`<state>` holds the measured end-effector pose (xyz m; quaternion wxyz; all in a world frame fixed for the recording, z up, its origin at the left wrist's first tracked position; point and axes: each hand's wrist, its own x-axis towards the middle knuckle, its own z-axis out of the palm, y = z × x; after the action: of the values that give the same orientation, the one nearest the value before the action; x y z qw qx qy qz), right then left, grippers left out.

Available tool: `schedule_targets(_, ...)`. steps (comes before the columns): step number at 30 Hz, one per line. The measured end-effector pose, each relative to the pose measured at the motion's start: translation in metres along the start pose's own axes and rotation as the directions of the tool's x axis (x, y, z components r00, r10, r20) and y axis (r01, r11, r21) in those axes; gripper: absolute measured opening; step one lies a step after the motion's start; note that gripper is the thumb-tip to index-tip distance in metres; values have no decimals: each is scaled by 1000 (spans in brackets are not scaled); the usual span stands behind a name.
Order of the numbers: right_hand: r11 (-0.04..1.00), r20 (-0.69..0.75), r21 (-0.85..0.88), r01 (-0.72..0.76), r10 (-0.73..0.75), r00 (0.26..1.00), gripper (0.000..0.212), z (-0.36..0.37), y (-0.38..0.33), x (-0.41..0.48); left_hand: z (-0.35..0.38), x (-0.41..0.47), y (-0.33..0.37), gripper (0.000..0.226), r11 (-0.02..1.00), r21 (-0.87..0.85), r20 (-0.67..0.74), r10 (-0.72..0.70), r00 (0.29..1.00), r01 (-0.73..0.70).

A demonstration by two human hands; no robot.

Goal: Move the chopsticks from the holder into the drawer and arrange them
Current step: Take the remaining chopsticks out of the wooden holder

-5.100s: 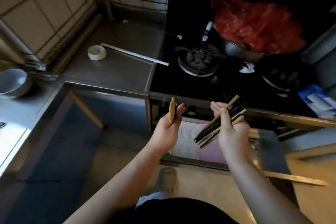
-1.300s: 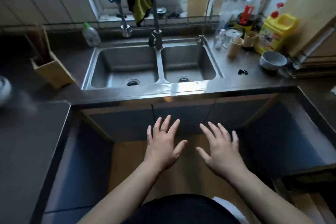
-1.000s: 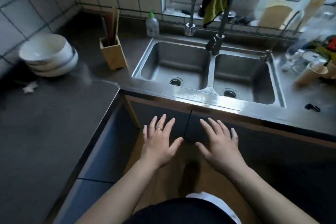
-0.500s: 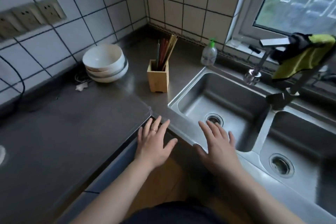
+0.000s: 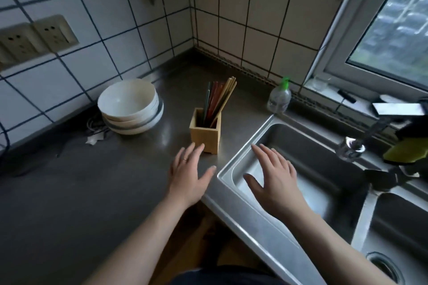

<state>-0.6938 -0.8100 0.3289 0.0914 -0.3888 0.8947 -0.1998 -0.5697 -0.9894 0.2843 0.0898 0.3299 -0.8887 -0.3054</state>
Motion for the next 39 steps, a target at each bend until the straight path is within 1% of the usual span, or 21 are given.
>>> schedule_targets(6, 999, -60, 33, -21, 23, 998, 68, -5, -17, 66, -20, 94, -8, 67, 996, -70, -38, 47, 998, -49)
schedule_targets(9, 995, -57, 86, -54, 59, 997, 69, -2, -30, 99, -27, 134, -12, 71, 995, -72, -40, 72, 997, -75)
schedule_targets(12, 979, -6, 173, -109, 112, 994, 74, 4, -40, 127, -29, 165, -18, 76, 992, -117, 41, 52, 998, -47)
schedule_targets(15, 942, 54, 271, -199, 192, 980, 78, 13, -48, 154, -28, 190, -21, 81, 983, -175, 150, 77, 986, -51)
schedule_targets(17, 906, 87, 328, -266, 252, 964, 79, 18, -52, 171, -25, 202, -21, 81, 962, -270, 229, 95, 969, -31)
schedule_targets(19, 843, 120, 413, -344, 324, 938, 79, 22, -57, 188, -22, 213, -22, 77, 935, -354, 294, 84, 952, 27)
schedule_targets(21, 752, 127, 529, -393, 388, 913, 70, 25, -61, 202, -14, 226, -26, 67, 932, -362, 278, 85, 957, 23)
schedule_targets(23, 687, 98, 620, -379, 412, 906, 49, 29, -63, 214, -10, 234, -28, 55, 921, -389, 274, 96, 957, 19)
schedule_targets(25, 625, 83, 695, -357, 423, 902, 30, 30, -65, 222, -5, 240, -30, 55, 899, -436, 277, 95, 956, 37)
schedule_targets(27, 569, 63, 752, -332, 440, 896, 20, 29, -69, 228, 3, 245, -35, 52, 881, -472, 263, 99, 960, 39)
schedule_targets(29, 554, 20, 776, -302, 457, 889, 16, 27, -71, 232, 5, 246, -35, 45, 866, -500, 216, 98, 971, 24)
schedule_targets(32, 523, -13, 809, -267, 470, 883, 15, 28, -74, 236, 4, 243, -33, 36, 836, -548, 187, 86, 979, 32)
schedule_targets(34, 527, -24, 808, -265, 478, 878, 13, 29, -76, 238, 3, 242, -33, 30, 804, -593, 168, 85, 982, 32)
schedule_targets(37, 528, -24, 809, -259, 469, 883, 6, 32, -78, 239, 0, 238, -31, 14, 764, -645, 159, 87, 983, 37)
schedule_targets(39, 517, -14, 814, -265, 473, 881, 11, 35, -77, 239, 0, 235, -31, 9, 754, -656, 154, 74, 985, 46)
